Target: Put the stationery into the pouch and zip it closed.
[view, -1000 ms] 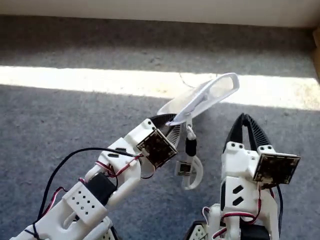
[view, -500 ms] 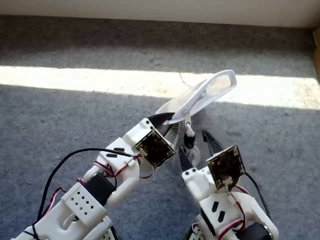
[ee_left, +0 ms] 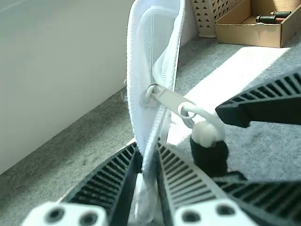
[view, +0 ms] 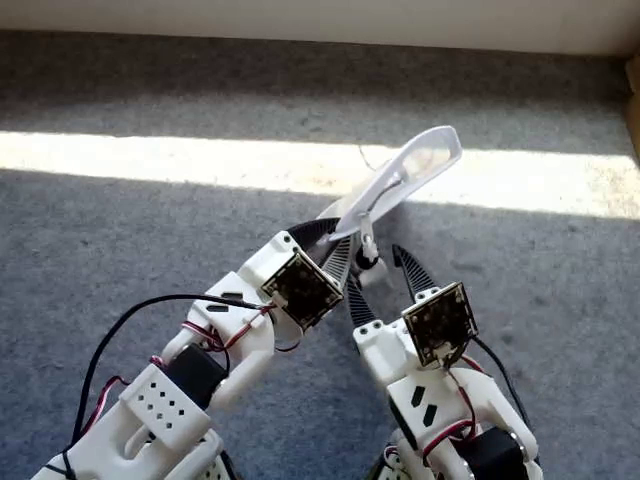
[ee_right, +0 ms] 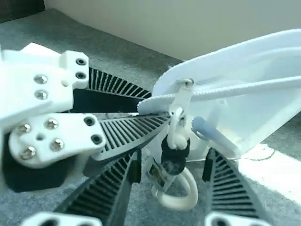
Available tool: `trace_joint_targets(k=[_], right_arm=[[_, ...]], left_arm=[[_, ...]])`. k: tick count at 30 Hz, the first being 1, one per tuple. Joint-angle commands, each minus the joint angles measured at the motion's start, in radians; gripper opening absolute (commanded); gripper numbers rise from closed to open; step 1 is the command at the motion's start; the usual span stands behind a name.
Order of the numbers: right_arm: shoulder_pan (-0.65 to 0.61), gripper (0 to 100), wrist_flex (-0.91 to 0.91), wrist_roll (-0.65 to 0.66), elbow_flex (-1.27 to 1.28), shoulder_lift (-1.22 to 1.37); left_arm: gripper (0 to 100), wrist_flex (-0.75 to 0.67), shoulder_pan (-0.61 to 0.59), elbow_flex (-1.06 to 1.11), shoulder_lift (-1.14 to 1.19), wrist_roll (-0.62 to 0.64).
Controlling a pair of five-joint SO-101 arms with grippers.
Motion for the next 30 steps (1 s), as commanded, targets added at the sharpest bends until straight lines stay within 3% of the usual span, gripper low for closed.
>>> trace_joint_targets(k=[1, 14, 19, 24, 26, 30], right_arm=[[0.012, 21.0, -0.051, 0.011, -0.007, -0.005], [0.013, 20.7, -0.216, 0.011, 0.134, -0.005], [0.013, 14.0, -0.219, 0.012, 0.134, -0.005], [0.013, 13.5, -0.220, 0.015, 0.136, -0.005], [0.012, 13.1, -0.220, 0.078, 0.139, -0.005], [0.013, 2.9, -0.246, 0.138, 0.139, -0.005]], left_arm=[[1, 0.000, -0.004, -0.016, -0.035, 0.002], [1, 0.000, 0.002, 0.002, -0.042, 0.000], [1, 0.000, 0.002, 0.002, -0.042, 0.000], [1, 0.000, 0.005, 0.004, -0.042, -0.031], [1, 0.000, 0.005, 0.004, -0.042, -0.031], [1, 0.000, 0.005, 0.004, -0.042, -0.031]])
